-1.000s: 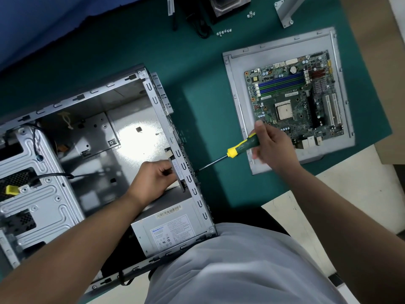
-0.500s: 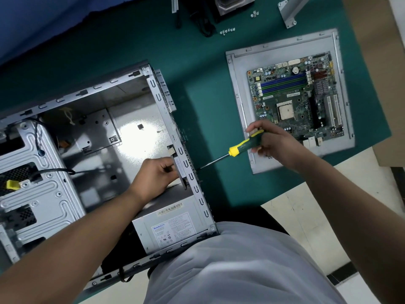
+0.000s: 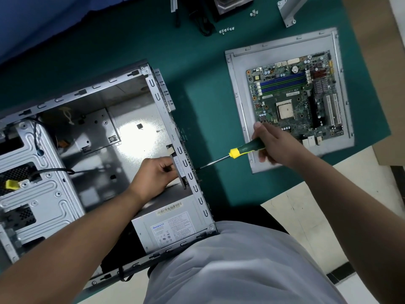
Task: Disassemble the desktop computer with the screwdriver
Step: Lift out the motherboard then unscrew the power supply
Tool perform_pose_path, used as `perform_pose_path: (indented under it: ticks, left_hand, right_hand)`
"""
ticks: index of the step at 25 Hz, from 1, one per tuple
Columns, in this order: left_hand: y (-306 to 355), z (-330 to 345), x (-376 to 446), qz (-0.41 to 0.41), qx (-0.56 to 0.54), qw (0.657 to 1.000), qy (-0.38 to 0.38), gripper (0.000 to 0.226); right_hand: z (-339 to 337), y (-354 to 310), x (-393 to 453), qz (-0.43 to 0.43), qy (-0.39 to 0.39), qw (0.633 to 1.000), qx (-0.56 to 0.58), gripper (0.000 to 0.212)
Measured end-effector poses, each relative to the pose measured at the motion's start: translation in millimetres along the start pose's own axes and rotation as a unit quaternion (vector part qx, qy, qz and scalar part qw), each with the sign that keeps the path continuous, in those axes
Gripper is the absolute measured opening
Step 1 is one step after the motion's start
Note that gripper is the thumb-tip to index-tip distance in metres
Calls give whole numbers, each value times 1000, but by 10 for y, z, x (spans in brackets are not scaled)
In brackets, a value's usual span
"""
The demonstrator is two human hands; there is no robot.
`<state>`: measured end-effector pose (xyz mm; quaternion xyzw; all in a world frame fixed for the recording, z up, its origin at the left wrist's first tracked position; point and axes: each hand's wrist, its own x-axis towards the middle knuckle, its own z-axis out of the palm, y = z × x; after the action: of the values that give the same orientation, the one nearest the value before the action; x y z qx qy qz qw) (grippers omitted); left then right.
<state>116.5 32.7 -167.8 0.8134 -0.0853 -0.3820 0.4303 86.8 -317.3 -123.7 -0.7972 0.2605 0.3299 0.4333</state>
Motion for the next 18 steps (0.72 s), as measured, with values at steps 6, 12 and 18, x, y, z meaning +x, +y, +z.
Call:
perform_pose_path:
  ticks: [6, 12, 18]
  left_hand:
    - [0, 0, 8, 4, 6, 1000, -3, 16]
    - [21, 2, -1, -4, -5, 1000, -1, 18]
    - [17, -3, 2, -3, 3, 1000, -1, 20]
  right_hand:
    - [-26, -1, -21, 30, -69, 937, 340, 22]
    - [7, 35, -23, 5, 6, 998, 55, 29]
    - [18, 15, 1, 39, -31, 992, 114, 44]
